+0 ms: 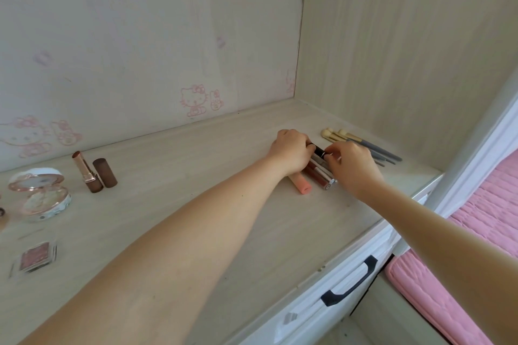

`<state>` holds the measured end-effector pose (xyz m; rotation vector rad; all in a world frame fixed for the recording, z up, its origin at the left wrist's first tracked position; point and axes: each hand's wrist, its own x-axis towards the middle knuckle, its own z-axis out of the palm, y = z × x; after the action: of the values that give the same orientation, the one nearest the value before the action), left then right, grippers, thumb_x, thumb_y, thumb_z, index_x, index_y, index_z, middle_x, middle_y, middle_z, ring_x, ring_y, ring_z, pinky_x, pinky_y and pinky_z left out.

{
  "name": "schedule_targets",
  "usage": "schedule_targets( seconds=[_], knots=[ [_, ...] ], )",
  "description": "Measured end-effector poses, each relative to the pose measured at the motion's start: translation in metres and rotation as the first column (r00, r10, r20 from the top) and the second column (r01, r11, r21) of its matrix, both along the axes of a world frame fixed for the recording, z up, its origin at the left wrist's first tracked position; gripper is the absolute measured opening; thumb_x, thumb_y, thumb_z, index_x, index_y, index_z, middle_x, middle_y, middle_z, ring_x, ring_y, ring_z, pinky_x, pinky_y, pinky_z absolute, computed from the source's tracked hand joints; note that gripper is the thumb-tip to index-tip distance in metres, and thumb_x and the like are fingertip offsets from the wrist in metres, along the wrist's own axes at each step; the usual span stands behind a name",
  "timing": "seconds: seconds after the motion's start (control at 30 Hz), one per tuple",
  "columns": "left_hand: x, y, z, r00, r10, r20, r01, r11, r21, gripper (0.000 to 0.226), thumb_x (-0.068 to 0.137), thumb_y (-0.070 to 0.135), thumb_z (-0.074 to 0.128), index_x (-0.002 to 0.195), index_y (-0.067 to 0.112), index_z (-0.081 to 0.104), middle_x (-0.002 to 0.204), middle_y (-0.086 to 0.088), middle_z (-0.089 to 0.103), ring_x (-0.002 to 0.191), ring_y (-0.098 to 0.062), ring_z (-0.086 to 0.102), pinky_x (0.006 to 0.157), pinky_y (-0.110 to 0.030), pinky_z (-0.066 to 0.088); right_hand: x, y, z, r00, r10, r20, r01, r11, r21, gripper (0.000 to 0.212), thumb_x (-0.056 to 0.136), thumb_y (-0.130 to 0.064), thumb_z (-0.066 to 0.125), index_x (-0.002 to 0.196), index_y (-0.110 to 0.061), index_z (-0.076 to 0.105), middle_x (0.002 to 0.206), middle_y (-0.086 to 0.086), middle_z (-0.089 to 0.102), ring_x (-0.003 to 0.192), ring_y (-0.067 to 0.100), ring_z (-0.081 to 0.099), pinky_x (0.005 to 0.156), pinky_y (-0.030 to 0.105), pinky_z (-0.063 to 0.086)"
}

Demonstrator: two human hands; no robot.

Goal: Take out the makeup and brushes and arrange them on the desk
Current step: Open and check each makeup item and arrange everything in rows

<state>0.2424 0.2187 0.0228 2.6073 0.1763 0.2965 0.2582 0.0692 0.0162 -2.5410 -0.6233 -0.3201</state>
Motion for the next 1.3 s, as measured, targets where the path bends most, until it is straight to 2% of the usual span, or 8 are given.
schedule_targets(
  seconds=[0.27,0.5,0.63,0.77,0.83,0.97,1.13,1.3],
  knots=[
    [-0.033,-0.001,0.021,0.980,0.064,0.187,0.006,0.936,-0.352,0.024,0.094,0.023,0.052,0.112,0.014,0.064,0.110,-0.004,0.063,0.111,-0.018,0.050,0.089,-0.028,0.042,-0.023,0.008,0.023,1.000,0.024,-0.003,-0.022,0.956,0.291,0.021,0.091,-0.021,0.061,0.110,-0.014,0.063,0.091,0.000,0.064,0.079,0.013,0.055,0.073,0.021,0.036],
    [-0.090,0.016,0.036,0.934,0.324,0.148,-0.053,0.537,-0.842,0.012,0.088,0.019,0.063,0.097,0.011,0.062,0.092,-0.007,0.074,0.093,-0.018,0.069,0.084,-0.027,0.050,-0.073,0.026,0.053,0.982,0.119,-0.147,-0.020,0.840,0.542,0.003,0.086,-0.014,0.066,0.090,-0.015,0.065,0.084,-0.001,0.069,0.069,0.009,0.065,0.047,0.007,0.042],
    [-0.130,0.033,0.043,0.916,0.373,0.148,-0.011,0.393,-0.919,0.013,0.091,0.015,0.060,0.102,0.008,0.060,0.092,-0.012,0.072,0.090,-0.020,0.069,0.086,-0.031,0.053,-0.104,0.044,0.059,0.965,0.190,-0.182,-0.068,0.847,0.527,0.014,0.082,-0.011,0.068,0.086,-0.025,0.067,0.084,-0.010,0.071,0.079,0.009,0.067,0.069,0.028,0.055],
    [-0.169,0.050,0.045,0.922,0.371,0.114,-0.029,0.358,-0.933,0.020,0.090,0.017,0.061,0.103,0.002,0.065,0.096,-0.016,0.071,0.087,-0.023,0.068,0.086,-0.032,0.055,-0.139,0.063,0.060,0.956,0.274,-0.105,-0.195,0.861,0.470,0.009,0.081,-0.017,0.072,0.083,-0.024,0.067,0.078,-0.015,0.068,0.076,-0.005,0.061,0.064,0.012,0.044],
    [-0.190,0.058,0.046,0.925,0.363,0.109,-0.011,0.314,-0.949,0.021,0.089,0.016,0.063,0.101,-0.002,0.066,0.092,-0.015,0.070,0.084,-0.023,0.067,0.086,-0.033,0.056,-0.155,0.072,0.058,0.958,0.278,-0.066,-0.227,0.881,0.415,0.012,0.081,-0.023,0.072,0.086,-0.029,0.063,0.083,-0.017,0.064,0.076,-0.005,0.057,0.066,0.018,0.047],
    [-0.233,0.072,0.049,0.926,0.363,0.098,0.008,0.242,-0.970,0.020,0.090,0.010,0.062,0.102,-0.005,0.062,0.086,-0.013,0.067,0.081,-0.024,0.067,0.083,-0.034,0.057,-0.180,0.090,0.055,0.943,0.332,0.022,-0.319,0.886,0.337,0.040,0.078,-0.024,0.076,0.111,-0.026,0.055,0.102,-0.011,0.054,0.086,0.001,0.050,0.070,0.012,0.037],
    [-0.275,0.086,0.050,0.953,0.297,0.064,-0.027,0.293,-0.956,0.014,0.090,0.011,0.061,0.098,0.000,0.061,0.088,-0.015,0.068,0.081,-0.025,0.068,0.085,-0.038,0.057,-0.199,0.110,0.052,0.890,0.455,0.015,-0.442,0.857,0.265,0.064,0.078,-0.029,0.075,0.132,-0.031,0.042,0.110,-0.009,0.050,0.101,0.011,0.049,0.086,0.026,0.042],
    [-0.309,0.101,0.049,0.952,0.295,0.082,-0.086,0.514,-0.853,0.013,0.091,0.014,0.060,0.097,0.003,0.059,0.085,-0.010,0.071,0.078,-0.020,0.069,0.083,-0.037,0.058,-0.221,0.125,0.049,0.834,0.552,-0.014,-0.539,0.819,0.196,0.074,0.078,-0.025,0.075,0.138,-0.036,0.033,0.114,-0.010,0.048,0.106,0.012,0.047,0.092,0.031,0.044]
  ],
)
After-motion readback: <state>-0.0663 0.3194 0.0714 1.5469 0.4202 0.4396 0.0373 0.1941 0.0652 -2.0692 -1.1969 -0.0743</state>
